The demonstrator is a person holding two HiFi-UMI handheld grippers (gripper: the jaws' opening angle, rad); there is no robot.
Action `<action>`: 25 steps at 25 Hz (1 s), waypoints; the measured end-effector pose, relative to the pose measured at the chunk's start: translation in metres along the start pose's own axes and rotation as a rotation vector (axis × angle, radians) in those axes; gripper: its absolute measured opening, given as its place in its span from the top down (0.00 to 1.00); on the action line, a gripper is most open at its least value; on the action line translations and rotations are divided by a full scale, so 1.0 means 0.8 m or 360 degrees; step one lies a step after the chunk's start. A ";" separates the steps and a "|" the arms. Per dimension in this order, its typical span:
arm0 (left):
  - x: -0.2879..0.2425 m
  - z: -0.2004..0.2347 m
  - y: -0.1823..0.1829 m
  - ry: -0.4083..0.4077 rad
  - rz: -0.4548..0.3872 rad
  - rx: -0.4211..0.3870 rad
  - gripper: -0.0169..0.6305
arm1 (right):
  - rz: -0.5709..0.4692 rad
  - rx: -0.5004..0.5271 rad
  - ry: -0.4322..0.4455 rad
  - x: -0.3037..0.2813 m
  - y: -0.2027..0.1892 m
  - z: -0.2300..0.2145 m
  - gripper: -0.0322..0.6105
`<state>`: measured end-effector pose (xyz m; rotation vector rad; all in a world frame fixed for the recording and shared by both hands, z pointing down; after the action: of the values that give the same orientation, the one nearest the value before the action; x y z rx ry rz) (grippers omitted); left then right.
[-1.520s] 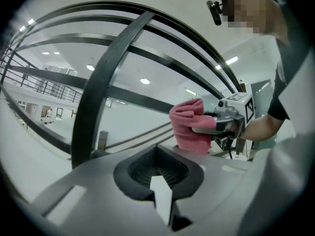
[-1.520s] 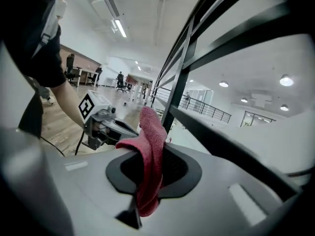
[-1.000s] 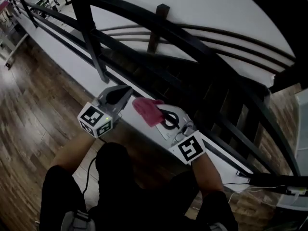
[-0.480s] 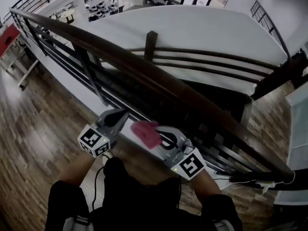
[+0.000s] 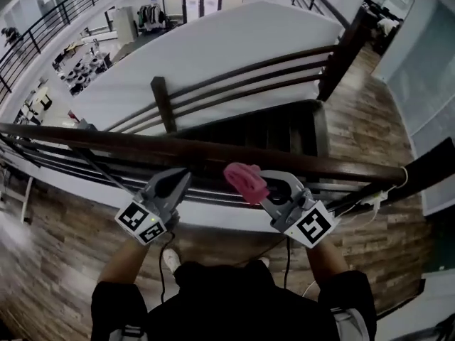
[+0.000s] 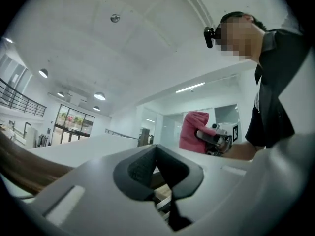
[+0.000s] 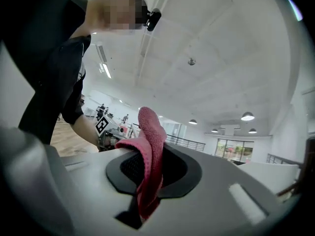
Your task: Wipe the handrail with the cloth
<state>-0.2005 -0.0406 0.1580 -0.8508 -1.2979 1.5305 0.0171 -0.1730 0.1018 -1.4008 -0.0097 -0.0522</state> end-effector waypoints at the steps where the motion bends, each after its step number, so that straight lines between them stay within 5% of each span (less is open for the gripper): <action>1: -0.009 -0.001 0.006 -0.0042 -0.0003 -0.0007 0.97 | 0.0011 0.0026 -0.0062 0.009 0.007 -0.005 0.89; 8: -0.058 0.006 0.023 -0.0341 -0.0024 0.0030 0.97 | 0.0126 0.0055 -0.0648 0.078 0.029 -0.015 0.89; 16: -0.074 0.026 0.024 -0.0761 0.0048 0.0068 0.97 | 0.0156 -0.0080 -0.1365 0.122 0.025 0.085 0.89; 25: -0.093 -0.011 0.009 -0.0864 0.0053 0.0189 0.97 | 0.0196 -0.0164 -0.1797 0.207 0.041 0.172 0.89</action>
<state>-0.1691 -0.1075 0.1451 -0.3887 -1.5541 1.9245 0.1874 -0.0369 0.0991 -1.3684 -0.8618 0.8502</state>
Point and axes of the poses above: the fingertips, and each gripper's own axes: x backward along the fingers, z to its left, y out of its top, the point moved 8 cm from there along x, backward along the fingers, and after that the axes turned 6 degrees about -y, right-handed, at the moved point
